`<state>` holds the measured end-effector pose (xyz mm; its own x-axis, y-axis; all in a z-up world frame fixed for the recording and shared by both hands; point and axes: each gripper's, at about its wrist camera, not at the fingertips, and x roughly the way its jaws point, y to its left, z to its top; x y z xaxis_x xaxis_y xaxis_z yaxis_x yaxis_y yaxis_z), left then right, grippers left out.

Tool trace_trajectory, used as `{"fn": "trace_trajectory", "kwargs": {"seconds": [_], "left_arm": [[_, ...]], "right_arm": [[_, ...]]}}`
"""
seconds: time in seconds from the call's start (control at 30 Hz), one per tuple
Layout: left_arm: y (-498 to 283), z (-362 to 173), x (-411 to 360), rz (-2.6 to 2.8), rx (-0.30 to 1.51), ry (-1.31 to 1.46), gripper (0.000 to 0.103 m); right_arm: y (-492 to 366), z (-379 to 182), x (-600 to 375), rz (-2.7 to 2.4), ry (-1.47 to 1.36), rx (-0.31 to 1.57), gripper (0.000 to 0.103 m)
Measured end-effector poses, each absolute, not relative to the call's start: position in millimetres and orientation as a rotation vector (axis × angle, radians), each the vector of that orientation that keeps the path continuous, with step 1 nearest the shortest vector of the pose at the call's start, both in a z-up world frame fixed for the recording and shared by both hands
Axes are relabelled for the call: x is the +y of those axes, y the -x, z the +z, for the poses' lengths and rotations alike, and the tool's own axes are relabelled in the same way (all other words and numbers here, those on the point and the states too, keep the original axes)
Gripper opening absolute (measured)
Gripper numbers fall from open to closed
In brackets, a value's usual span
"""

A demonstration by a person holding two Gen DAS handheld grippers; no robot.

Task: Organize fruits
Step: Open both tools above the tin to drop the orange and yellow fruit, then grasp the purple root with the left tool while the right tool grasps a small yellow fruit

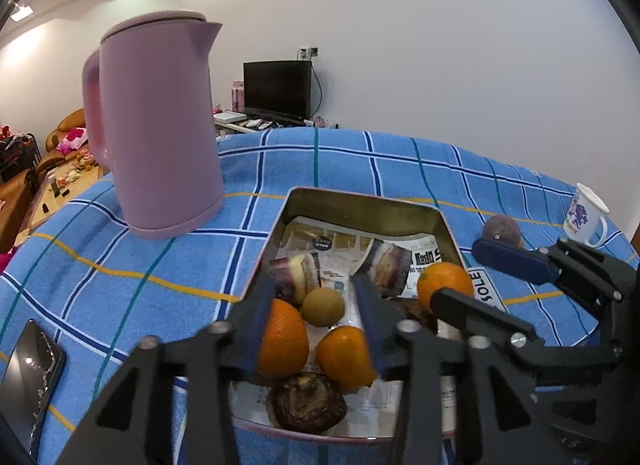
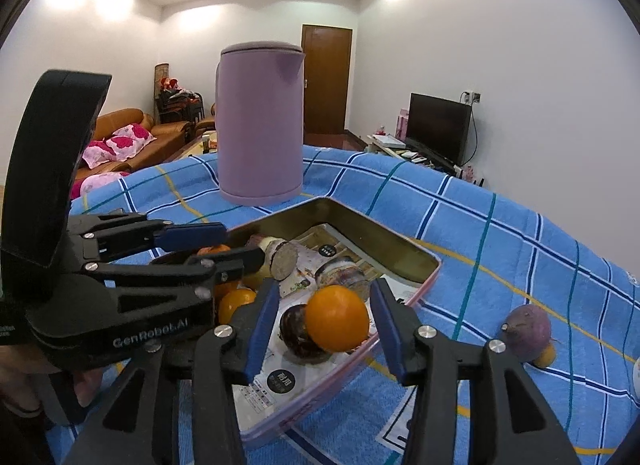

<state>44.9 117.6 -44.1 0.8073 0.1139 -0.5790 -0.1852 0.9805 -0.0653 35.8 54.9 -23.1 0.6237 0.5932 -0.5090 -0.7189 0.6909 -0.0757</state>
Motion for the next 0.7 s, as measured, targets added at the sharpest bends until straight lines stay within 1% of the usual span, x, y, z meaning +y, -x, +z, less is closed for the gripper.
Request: {"fn": "trace_trajectory", "kwargs": {"seconds": [0.03,0.1,0.23,0.3,0.4,0.5,0.7], "left_arm": [[-43.4,-42.3,117.7,0.168,0.605,0.124,0.061],[-40.6,-37.3,117.3,0.155,0.592,0.141,0.064],[-37.3,-23.1,108.9,0.137,0.556,0.152,0.076],[-38.2,-16.8,100.3,0.113,0.545,0.162,0.08],[-43.4,-10.2,81.4,0.071,0.539,0.156,0.081],[-51.5,-5.9,61.3,0.035,0.541,0.15,0.087],[-75.0,-4.0,14.8,-0.032,0.553,0.105,0.087]], "right_arm": [[-34.8,-21.8,53.8,0.762,0.285,0.473,0.05],[-33.7,-17.9,50.8,0.739,0.302,0.473,0.05],[-35.9,-7.2,30.2,0.677,0.329,0.459,0.05],[-42.4,-3.0,13.8,0.64,0.318,0.468,0.05],[-56.4,0.9,-14.6,0.554,0.3,0.489,0.05],[-78.2,0.7,-46.3,0.44,0.28,0.524,0.05],[-129.3,-17.9,-100.4,0.284,0.182,0.664,0.05]]}}
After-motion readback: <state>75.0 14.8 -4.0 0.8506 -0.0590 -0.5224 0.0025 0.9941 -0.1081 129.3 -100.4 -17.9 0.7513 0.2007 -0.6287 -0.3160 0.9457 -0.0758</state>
